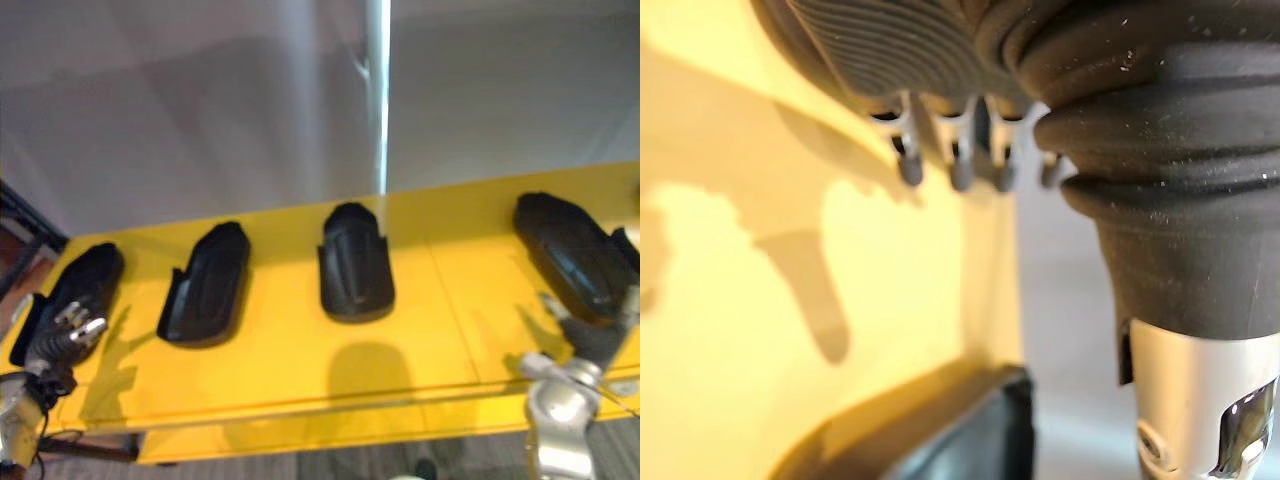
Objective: Walk over and take plastic housings, then place them on the shelf
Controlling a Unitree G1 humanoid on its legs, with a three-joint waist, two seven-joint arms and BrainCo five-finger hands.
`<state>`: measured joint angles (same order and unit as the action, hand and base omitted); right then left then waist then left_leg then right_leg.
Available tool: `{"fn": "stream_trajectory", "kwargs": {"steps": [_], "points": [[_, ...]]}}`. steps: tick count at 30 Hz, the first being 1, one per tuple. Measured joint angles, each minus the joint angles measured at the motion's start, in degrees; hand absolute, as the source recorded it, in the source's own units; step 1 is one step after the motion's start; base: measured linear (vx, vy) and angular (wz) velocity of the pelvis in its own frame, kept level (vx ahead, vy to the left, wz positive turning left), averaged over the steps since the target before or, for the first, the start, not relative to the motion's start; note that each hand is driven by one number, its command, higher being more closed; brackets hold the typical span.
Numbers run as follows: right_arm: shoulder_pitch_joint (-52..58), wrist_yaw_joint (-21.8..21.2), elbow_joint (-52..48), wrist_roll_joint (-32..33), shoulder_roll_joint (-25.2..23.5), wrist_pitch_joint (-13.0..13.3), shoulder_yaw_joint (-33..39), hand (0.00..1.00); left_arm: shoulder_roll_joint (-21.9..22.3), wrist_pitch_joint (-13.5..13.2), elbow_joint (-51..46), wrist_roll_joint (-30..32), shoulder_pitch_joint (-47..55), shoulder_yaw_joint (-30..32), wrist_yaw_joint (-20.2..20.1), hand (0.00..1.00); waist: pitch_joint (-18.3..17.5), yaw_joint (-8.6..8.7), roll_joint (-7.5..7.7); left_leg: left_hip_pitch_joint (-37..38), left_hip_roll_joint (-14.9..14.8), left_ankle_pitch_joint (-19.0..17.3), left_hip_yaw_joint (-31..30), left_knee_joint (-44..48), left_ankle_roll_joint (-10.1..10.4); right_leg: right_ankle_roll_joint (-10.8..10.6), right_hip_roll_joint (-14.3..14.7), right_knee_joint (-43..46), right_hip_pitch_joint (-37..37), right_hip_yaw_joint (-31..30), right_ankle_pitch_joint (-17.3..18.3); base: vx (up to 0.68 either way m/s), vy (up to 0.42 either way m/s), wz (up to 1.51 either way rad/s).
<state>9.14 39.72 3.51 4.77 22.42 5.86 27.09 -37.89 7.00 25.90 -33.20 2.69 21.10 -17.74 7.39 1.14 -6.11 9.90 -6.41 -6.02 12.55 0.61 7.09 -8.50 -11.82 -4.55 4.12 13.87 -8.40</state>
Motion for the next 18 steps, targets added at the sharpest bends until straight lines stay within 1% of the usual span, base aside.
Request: {"fn": "stream_trajectory", "kwargs": {"steps": [1,2,3,5,6,10,13,15,18], "points": [[0.4,1.5,1.3,0.0,0.0,-0.1,2.1,0.00,0.0,0.4,0.0,0.0,0.1,0.0,0.2,0.00,0.0,0.15,0.02,0.0,0.0,0.0,0.0,0.0,0.0,0.0,0.0,0.0,0.0,0.0,0.0,0.00,0.000,0.00],[0.6,2.1,1.9,0.0,0.0,-0.1,3.0,0.00,0.0,0.7,0.0,0.0,0.2,0.0,0.4,0.00,0.0,0.22,0.02,0.0,0.0,0.0,0.0,-0.1,0.0,0.0,0.0,0.0,0.0,0.0,0.0,0.00,0.000,0.00],[1.1,3.9,4.8,0.1,0.0,-0.1,5.9,0.00,0.0,1.4,-0.1,-0.1,0.9,0.1,1.0,0.00,0.0,0.73,0.03,0.1,0.0,0.0,0.1,-0.1,0.0,0.0,0.0,0.0,0.0,0.0,0.0,0.00,0.000,0.00],[1.3,5.0,8.3,0.3,0.0,-0.1,8.1,0.00,0.0,2.0,-0.1,-0.1,1.5,0.1,1.2,0.00,0.0,1.12,0.03,0.1,0.0,0.0,0.1,-0.1,0.0,0.0,0.0,0.0,0.0,0.1,0.0,0.00,0.000,0.00],[1.5,5.4,11.8,1.5,0.0,0.1,9.5,0.00,0.0,2.4,-0.1,-0.2,1.6,0.1,1.2,0.00,0.0,1.17,0.04,0.2,0.0,0.0,0.2,-0.1,0.0,0.0,0.0,0.0,0.0,0.1,0.0,-0.03,0.006,-0.03],[2.7,5.4,22.3,4.1,-0.7,0.1,11.6,0.00,0.0,3.7,-0.1,-0.3,1.6,0.2,1.1,0.00,-0.2,1.20,-0.29,0.2,0.0,0.0,0.2,-0.1,0.0,0.0,0.0,0.0,0.0,0.2,0.0,-0.01,0.001,0.00],[3.1,5.2,27.1,6.6,-1.7,0.4,12.9,0.00,-0.2,4.6,-0.1,-0.7,1.5,0.2,1.0,0.00,-0.4,1.18,-0.61,0.2,0.0,0.0,0.2,-0.1,0.0,0.0,0.0,0.0,0.0,0.2,0.0,0.00,0.000,0.00],[3.3,4.9,30.8,8.2,-2.8,0.5,13.1,0.00,-1.6,6.0,0.1,-0.8,1.4,0.2,0.7,0.00,-0.5,1.19,-0.76,0.2,0.0,0.0,0.2,-0.1,0.0,0.0,0.0,0.0,0.0,0.2,0.0,0.00,0.000,0.00],[3.7,3.5,33.4,10.1,-3.7,0.3,13.1,0.00,-4.2,7.0,0.9,-0.8,0.5,0.2,0.5,0.00,-0.5,1.18,-0.79,0.2,0.1,0.0,0.2,-0.2,0.0,0.0,-0.1,0.0,0.0,0.3,0.0,0.00,0.000,0.00]]}}
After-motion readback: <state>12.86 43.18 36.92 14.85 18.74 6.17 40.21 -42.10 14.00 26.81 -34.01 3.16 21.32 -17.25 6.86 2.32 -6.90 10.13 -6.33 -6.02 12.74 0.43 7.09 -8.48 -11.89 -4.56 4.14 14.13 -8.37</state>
